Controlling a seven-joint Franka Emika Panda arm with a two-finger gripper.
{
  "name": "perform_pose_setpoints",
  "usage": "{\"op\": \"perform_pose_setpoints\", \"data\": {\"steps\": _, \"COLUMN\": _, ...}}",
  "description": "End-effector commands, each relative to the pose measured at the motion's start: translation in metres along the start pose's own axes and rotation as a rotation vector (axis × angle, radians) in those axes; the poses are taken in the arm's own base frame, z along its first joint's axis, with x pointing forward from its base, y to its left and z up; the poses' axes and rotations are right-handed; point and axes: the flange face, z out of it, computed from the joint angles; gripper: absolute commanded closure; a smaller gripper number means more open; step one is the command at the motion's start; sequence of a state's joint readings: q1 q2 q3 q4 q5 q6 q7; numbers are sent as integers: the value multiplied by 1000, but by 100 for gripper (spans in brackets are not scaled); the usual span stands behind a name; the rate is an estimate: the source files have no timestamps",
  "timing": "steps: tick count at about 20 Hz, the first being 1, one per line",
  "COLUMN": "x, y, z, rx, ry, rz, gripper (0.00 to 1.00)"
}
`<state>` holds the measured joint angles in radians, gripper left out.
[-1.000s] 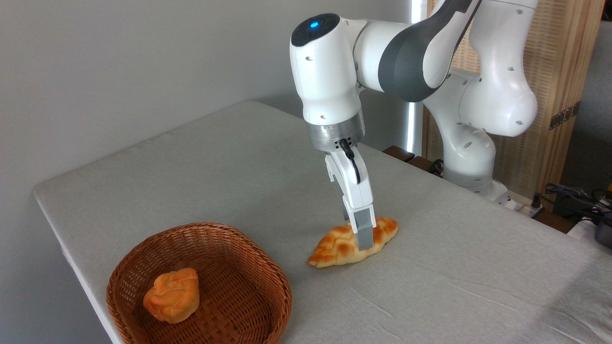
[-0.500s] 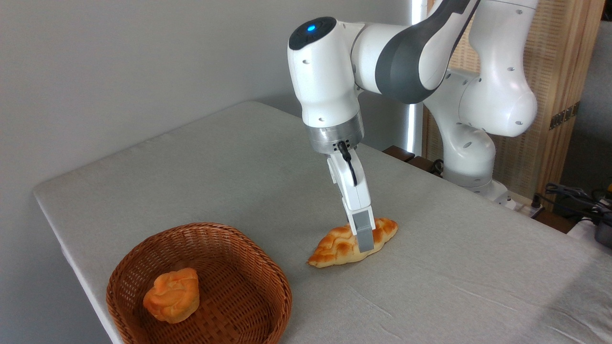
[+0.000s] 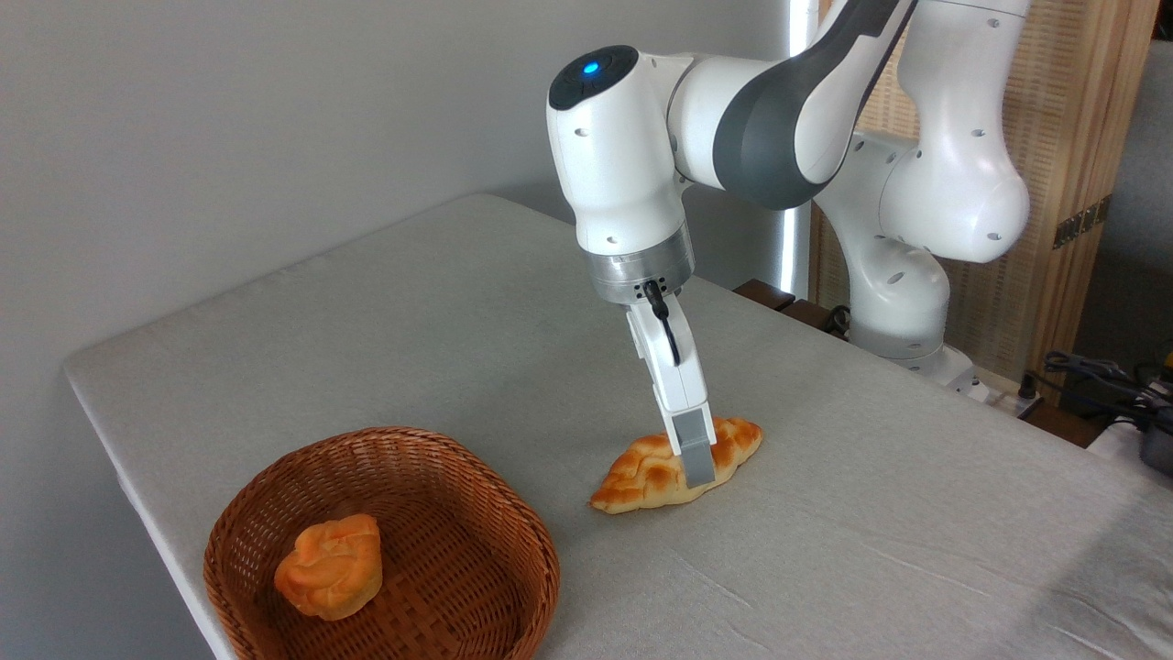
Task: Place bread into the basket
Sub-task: 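Close the gripper on the middle of the braided bread roll, then lift the braided roll and carry it over the wicker basket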
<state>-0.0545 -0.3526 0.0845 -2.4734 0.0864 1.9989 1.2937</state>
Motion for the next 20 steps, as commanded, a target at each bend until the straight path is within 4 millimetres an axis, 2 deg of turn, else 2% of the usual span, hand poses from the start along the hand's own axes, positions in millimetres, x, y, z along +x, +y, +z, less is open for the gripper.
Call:
{"op": "perform_pose_setpoints", "data": {"steps": 1, "x": 0, "y": -1, "z": 3, "rx": 11, "ry": 8, "rz": 19, "gripper": 69}}
{"op": "perform_pose_setpoints", "data": {"steps": 5, "x": 0, "y": -1, "z": 5, "rx": 4, "ry": 5, "rz": 19, "gripper": 69}}
{"op": "perform_pose_setpoints", "data": {"steps": 7, "x": 0, "y": -3, "z": -4, "rx": 10, "ry": 18, "rz": 8, "gripper": 69}}
{"op": "perform_pose_setpoints", "data": {"steps": 8, "x": 3, "y": -7, "z": -20, "rx": 10, "ry": 41, "rz": -7, "gripper": 69}}
{"op": "perform_pose_setpoints", "data": {"steps": 10, "x": 9, "y": -18, "z": -42, "rx": -26, "ry": 49, "rz": -10, "gripper": 72}}
{"op": "perform_pose_setpoints", "data": {"steps": 14, "x": 14, "y": -43, "z": -88, "rx": -60, "ry": 46, "rz": -16, "gripper": 72}}
{"op": "perform_pose_setpoints", "data": {"steps": 17, "x": 25, "y": -77, "z": -131, "rx": -68, "ry": 89, "rz": -57, "gripper": 72}}
{"op": "perform_pose_setpoints", "data": {"steps": 18, "x": 31, "y": -97, "z": -147, "rx": -57, "ry": 91, "rz": -93, "gripper": 72}}
{"op": "perform_pose_setpoints", "data": {"steps": 20, "x": 36, "y": -116, "z": -153, "rx": -37, "ry": 103, "rz": -111, "gripper": 71}}
